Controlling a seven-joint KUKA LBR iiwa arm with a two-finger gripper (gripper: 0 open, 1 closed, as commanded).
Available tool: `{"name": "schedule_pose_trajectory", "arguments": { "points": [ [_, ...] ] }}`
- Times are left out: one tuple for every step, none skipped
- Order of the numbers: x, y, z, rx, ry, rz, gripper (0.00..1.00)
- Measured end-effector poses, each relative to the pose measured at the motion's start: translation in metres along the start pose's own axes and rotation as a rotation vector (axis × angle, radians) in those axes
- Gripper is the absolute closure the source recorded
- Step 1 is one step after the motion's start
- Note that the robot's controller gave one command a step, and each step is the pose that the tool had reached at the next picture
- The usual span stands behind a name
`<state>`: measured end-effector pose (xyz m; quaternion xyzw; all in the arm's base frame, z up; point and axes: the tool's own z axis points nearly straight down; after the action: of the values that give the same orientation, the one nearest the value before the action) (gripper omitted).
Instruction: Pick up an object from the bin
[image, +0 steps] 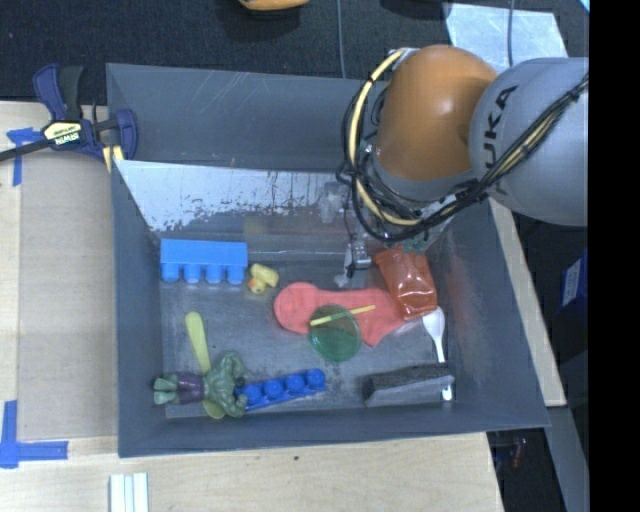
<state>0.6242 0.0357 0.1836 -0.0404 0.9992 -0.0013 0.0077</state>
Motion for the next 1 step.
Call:
{"name": "schedule_pose_trajectory", "arguments": {
  "points": [
    [0.0545, 0.0036, 0.0646, -0.002, 0.004, 0.017, 0.00]
  ]
}}
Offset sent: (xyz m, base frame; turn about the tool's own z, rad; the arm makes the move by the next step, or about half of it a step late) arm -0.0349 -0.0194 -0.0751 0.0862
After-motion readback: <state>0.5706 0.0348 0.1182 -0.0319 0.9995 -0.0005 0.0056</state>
